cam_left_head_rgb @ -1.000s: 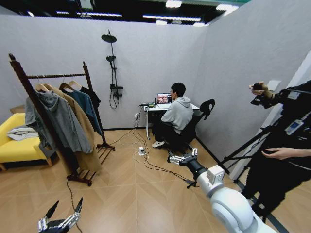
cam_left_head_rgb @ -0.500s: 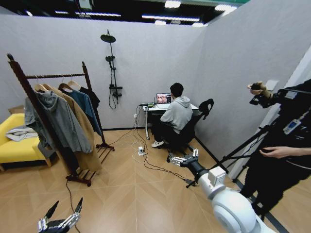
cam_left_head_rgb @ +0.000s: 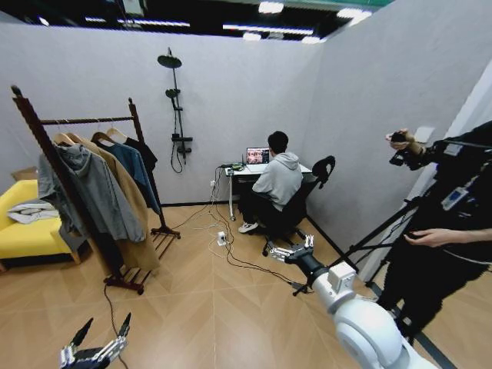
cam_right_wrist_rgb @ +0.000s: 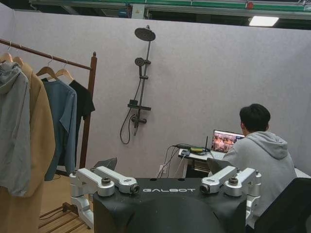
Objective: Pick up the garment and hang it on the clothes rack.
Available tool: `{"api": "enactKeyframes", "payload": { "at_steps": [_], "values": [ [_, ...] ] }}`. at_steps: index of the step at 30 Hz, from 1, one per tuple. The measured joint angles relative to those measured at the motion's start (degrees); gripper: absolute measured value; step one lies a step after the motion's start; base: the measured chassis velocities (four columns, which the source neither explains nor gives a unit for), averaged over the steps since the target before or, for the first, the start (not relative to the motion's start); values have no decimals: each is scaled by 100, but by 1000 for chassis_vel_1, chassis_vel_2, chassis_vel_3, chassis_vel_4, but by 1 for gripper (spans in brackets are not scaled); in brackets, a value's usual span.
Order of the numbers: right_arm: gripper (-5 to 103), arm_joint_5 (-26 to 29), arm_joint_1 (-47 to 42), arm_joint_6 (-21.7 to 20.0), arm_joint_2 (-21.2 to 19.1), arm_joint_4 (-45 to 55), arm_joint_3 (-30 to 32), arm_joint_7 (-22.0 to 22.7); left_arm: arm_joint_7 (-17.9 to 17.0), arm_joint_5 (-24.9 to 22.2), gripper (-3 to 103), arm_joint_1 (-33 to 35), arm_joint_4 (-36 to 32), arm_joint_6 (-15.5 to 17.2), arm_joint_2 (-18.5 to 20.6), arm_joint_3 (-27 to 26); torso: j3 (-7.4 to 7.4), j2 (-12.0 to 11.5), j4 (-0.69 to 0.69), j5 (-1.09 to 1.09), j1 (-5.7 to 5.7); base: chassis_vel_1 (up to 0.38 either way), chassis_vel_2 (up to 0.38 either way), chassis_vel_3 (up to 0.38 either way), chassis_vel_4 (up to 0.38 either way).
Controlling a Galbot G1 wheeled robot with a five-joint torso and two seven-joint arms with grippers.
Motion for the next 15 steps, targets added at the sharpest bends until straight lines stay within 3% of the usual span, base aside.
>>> {"api": "enactKeyframes", "payload": {
  "at_steps": [7,11,15],
  "values": [
    [100,101,-174,45,141,40,23,-314,0,0,100,0,0,0,0,0,0,0,0,0,0,0,0,0,0],
    [100,-1,-514,-69,349,106,176,-59,0,0,100,0,0,0,0,0,0,0,1,0,0,0,0,0,0],
    [100,-140,-936,-74,568,141,529,-84,1,0,100,0,0,0,0,0,0,0,0,1,0,0,0,0,0]
  ]
}}
